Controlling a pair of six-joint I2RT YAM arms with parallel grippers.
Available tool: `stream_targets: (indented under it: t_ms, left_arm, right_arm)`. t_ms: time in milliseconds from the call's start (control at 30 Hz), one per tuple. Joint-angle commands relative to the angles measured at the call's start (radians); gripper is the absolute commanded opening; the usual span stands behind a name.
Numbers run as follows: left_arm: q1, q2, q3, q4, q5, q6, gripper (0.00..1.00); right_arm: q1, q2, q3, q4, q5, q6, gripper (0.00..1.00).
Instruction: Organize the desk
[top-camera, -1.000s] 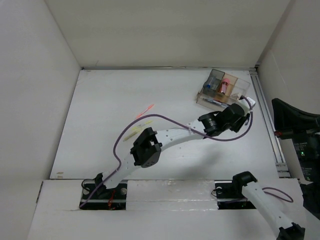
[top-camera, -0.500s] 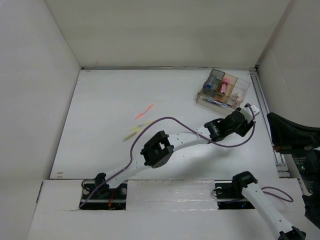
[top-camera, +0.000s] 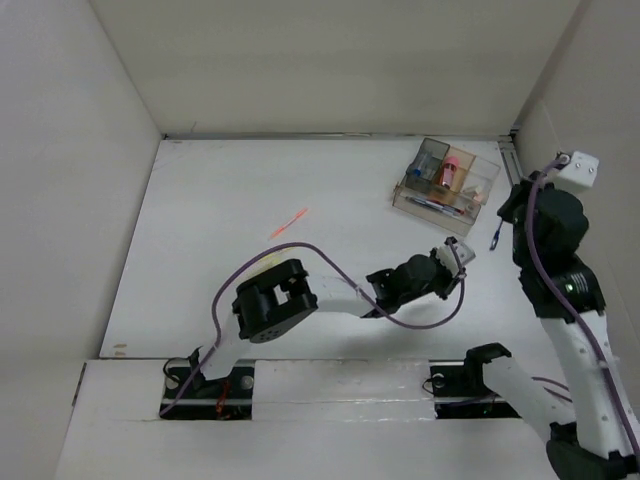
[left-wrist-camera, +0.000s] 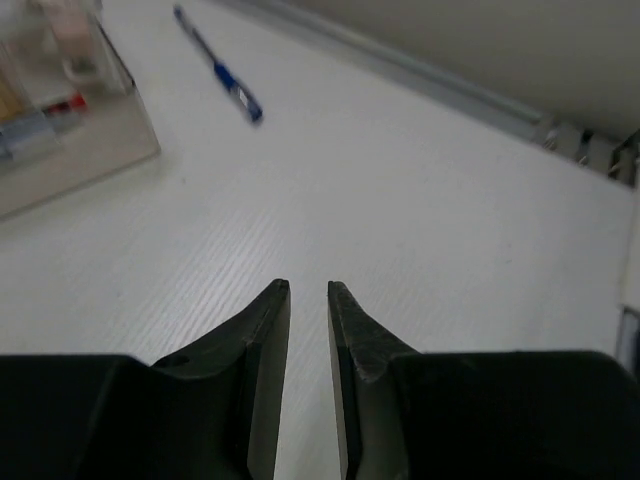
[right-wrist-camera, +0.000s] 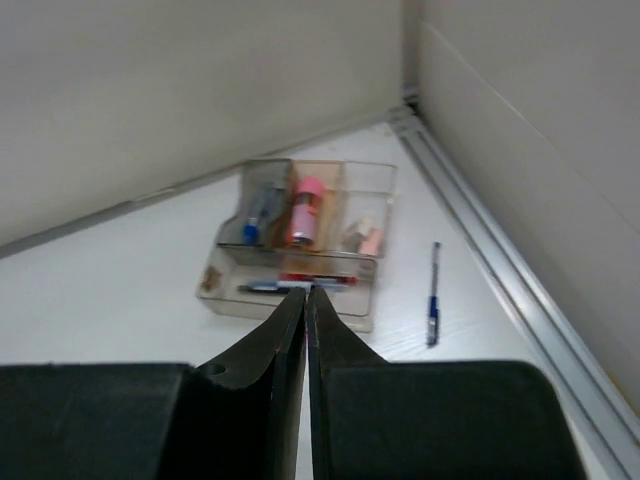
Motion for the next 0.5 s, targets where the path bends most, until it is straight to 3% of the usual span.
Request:
stream_targets:
  t_ms: [0,133,167,267,333,467]
  left_arm:
    - [-0.078,-0.201,-0.075,0.396,-0.082,0.075,0.18]
    - [-0.09,-0.351,-0.235,0.531,-0.137,0.113,0.18]
    - [-0.09,-0.378,-0.264,0.582,-0.142,0.113,0.18]
    - [-0.036,-0.476,-0.365,0.663,-0.139,0.087,0.19]
    - [0.033,-0.543,-0.408,0.673,-0.105,0.012,0.19]
    - [0.172,-0.669,-0.488,0.722,-0.013,-0.106,0.21]
  right_arm:
    - [-0.101,0.139,0.034,0.085,0.073,0.011,0.09]
    - [-0.357,0.271,-0.041,0.137,-0.229,0.06,0.11]
    - [-0.471,0.293,-0.064,0.191,-0.356,0.071,0.13]
    - [-0.61,0.391,-0.055,0.201,-0.571,0.088,0.21]
    - [-0.62,0.451,-0.035,0.197,-0.592,0.091,0.29]
    - [-0.629,0.664,0.0,0.163,-0.578,0.054,0.33]
